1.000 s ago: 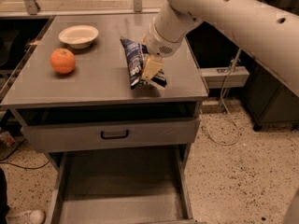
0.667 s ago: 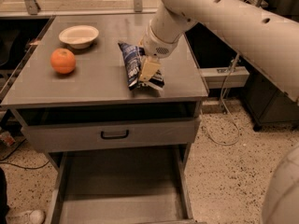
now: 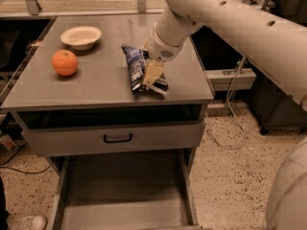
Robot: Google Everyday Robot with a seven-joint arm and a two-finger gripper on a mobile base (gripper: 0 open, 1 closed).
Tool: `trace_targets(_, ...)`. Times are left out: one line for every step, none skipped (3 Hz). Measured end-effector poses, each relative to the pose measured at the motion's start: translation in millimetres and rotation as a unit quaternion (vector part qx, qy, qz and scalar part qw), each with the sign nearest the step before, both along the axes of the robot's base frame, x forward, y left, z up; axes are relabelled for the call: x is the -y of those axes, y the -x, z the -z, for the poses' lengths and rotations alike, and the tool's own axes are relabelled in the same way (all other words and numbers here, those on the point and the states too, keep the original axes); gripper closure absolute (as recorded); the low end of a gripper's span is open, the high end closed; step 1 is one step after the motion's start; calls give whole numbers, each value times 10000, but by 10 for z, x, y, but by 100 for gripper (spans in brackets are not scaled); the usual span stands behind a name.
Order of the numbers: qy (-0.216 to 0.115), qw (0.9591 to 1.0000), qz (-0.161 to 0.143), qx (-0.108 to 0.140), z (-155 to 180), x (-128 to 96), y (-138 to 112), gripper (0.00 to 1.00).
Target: Pick blue chip bag from middle drawer and place on counter
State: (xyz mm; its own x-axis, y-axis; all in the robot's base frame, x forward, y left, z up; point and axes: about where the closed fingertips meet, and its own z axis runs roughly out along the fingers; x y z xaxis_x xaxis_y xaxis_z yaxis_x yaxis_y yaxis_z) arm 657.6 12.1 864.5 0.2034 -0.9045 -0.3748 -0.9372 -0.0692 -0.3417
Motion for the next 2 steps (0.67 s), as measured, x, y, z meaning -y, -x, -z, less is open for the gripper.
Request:
trace_targets(0, 10000, 0, 0, 0, 0, 0, 58)
trace_targets(0, 10000, 0, 0, 1, 0, 0, 35)
